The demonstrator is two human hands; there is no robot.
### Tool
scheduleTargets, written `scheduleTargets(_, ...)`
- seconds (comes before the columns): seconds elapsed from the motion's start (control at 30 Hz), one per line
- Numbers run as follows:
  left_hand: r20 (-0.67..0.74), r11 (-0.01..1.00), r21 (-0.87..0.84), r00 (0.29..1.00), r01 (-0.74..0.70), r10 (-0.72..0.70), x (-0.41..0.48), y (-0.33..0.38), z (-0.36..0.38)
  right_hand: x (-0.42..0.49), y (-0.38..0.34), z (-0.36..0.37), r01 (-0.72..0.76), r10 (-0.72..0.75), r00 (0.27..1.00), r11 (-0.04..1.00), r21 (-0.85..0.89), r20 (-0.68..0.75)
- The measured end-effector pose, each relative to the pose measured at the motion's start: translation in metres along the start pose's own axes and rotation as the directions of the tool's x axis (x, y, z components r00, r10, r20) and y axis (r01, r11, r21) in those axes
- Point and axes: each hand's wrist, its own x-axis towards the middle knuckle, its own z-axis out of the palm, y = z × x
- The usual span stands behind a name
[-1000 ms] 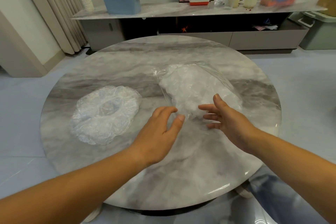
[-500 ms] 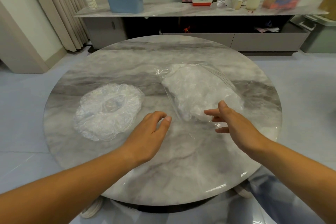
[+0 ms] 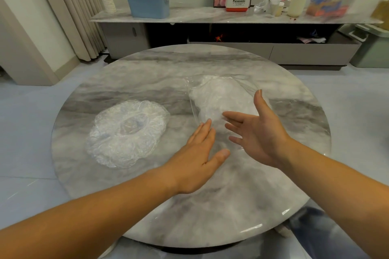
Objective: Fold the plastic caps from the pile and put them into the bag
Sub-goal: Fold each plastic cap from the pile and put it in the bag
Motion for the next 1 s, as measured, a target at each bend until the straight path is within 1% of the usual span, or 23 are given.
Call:
scheduleTargets(0.2,-0.006,0.998,-0.057,1.0,0.002,-0.003,-0.003,-0.006,0.004,0.018,0.001,0.019,0.004,-0.006,1.0,0.996,0.087,0.013)
scheduleTargets(0.47,-0.009,0.994,-0.109,1.0,-0.027,0.026,-0.01,-0.008,0.0,0.04,-0.003,0.03,0.046,-0.02,0.996,0.957,0.287,-0.091)
scheduleTargets(0.57,-0.012,0.993,-0.119,1.0,-0.017,0.016,-0.011,-0.012,-0.002,0.041,0.002,0.032,0.049,-0.026,0.996,0.957,0.286,-0.083)
scheduleTargets(0.7,-0.011,0.994,-0.105,1.0,-0.025,0.024,-0.011,-0.016,-0.005,0.033,0.007,0.023,0.088,-0.066,0.994,0.953,0.289,-0.086)
scheduleTargets(0.87,-0.024,0.997,-0.065,0.999,-0.038,0.037,-0.011,-0.02,-0.004,0.015,0.006,0.01,0.116,-0.069,0.985,0.943,0.31,-0.158)
scheduleTargets(0.93,-0.037,0.996,-0.08,0.998,-0.046,0.043,-0.013,-0.02,-0.004,0.007,0.006,0.007,0.125,-0.073,0.979,0.954,0.272,-0.191)
scheduleTargets(1.0,-0.066,0.992,-0.113,0.996,-0.062,0.055,-0.016,-0.021,-0.005,-0.002,0.008,0.005,0.127,-0.087,0.97,0.978,0.165,-0.228)
